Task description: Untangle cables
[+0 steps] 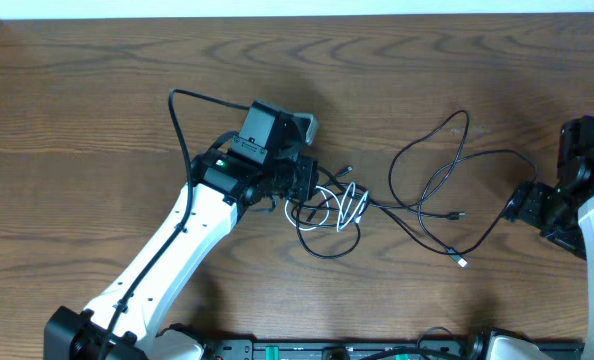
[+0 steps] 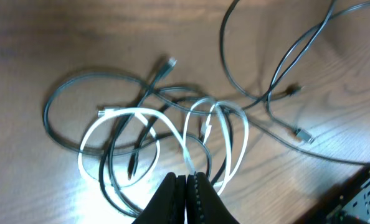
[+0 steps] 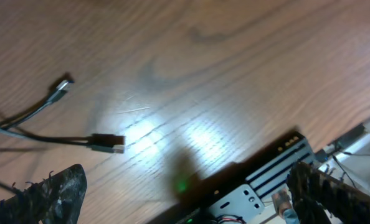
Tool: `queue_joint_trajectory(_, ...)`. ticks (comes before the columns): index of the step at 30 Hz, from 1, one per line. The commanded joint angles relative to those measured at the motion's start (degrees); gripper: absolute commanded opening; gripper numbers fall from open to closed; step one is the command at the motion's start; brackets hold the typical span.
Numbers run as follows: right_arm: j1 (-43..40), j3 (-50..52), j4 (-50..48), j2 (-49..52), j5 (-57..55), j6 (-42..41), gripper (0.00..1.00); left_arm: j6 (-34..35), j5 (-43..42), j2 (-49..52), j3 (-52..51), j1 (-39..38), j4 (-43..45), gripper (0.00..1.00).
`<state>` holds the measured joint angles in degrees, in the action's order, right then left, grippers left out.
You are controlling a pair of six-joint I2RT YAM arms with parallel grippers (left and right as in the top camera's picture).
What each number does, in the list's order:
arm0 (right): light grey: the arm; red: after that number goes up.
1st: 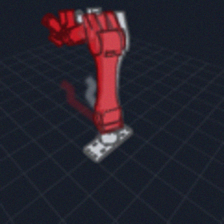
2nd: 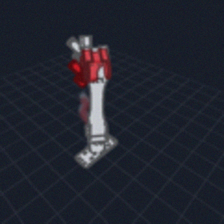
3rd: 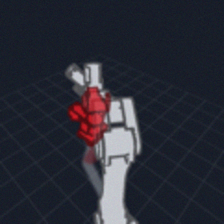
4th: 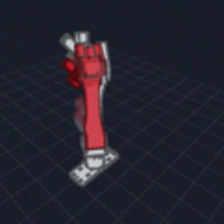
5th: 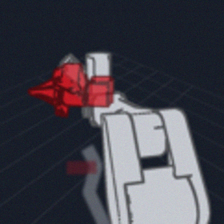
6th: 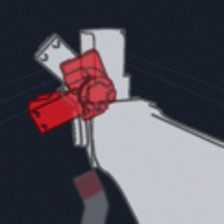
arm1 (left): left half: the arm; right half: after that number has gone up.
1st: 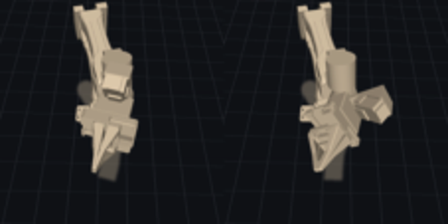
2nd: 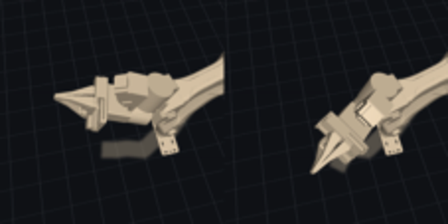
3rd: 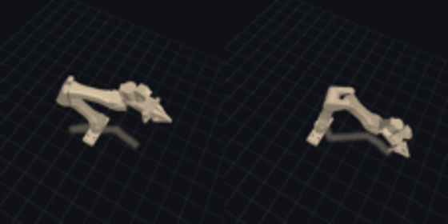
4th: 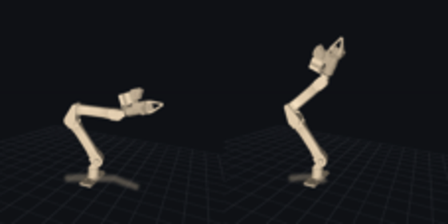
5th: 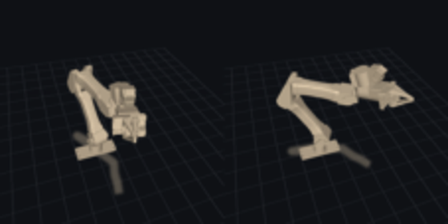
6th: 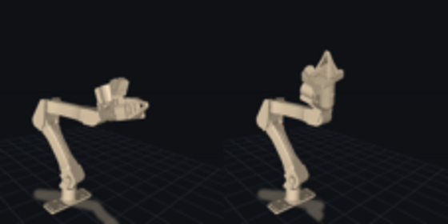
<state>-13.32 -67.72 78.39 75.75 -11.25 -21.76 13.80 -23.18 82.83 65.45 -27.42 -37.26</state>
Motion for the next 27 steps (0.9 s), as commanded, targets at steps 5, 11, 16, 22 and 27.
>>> queue_joint_trajectory(5,-0.31,-4.9,0.7,-0.15,5.55,8.63,0.99,0.42,0.55,-0.07,0.79,0.2,-1.16,0.08)
queue_joint_trajectory(11,-0.42,-14.32,5.35,-0.15,5.2,10.34,0.99,0.39,0.55,-0.07,0.79,0.2,-2.62,0.08)
queue_joint_trajectory(16,-0.42,-21.51,4.76,-0.15,5.18,10.73,0.99,0.39,0.55,-0.07,0.79,0.2,-3.02,0.08)
queue_joint_trajectory(22,-0.35,-23.65,-0.24,-0.02,15.58,12.81,0.99,0.39,0.59,-0.07,0.79,0.2,-3.02,0.08)
queue_joint_trajectory(27,1.73,-20.9,-2.05,0.76,31.28,21.22,0.99,0.39,5.35,-0.07,0.79,0.2,-4.85,0.08)
